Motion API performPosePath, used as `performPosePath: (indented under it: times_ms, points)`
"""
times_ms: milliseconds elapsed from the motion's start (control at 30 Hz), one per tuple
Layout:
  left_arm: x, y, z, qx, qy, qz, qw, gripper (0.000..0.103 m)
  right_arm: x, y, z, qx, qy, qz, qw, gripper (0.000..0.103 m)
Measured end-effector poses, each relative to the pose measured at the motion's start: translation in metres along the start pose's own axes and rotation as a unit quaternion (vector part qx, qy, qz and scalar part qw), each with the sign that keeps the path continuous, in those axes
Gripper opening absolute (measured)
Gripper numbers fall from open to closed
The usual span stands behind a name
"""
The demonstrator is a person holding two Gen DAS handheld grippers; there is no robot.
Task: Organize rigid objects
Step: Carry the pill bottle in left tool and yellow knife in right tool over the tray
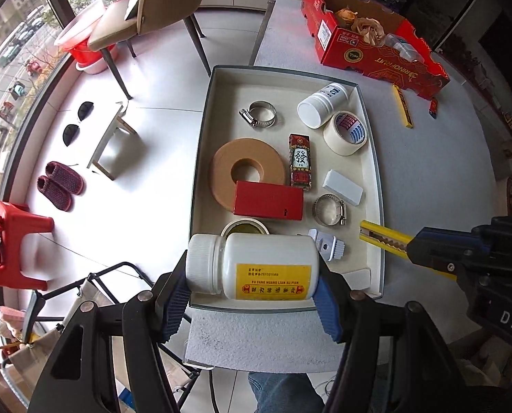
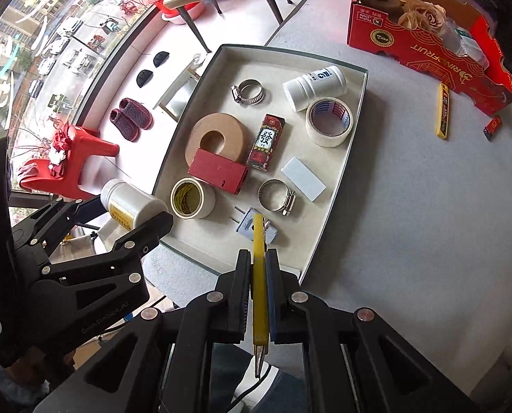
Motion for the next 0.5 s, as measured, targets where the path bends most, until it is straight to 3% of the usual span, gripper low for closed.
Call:
performPosePath:
  times_ms: [500]
  points:
    - [0.0035, -0.0016, -0.0069, 0.008, -0.001, -0.003, 1.0, 0.067, 0.0017, -0.0032, -0.009, -0.005, -0.003, 0.006, 1.0, 0.009]
Point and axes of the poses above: each gripper's, at about its wrist camera, not at the fingertips, and x roughly the way its jaws point, y to its right, z to its underside, the point moved 9 cm from there along x, roughly the way its jaws point, and after that the axes turned 5 degrees about z, right-handed, at the moved point
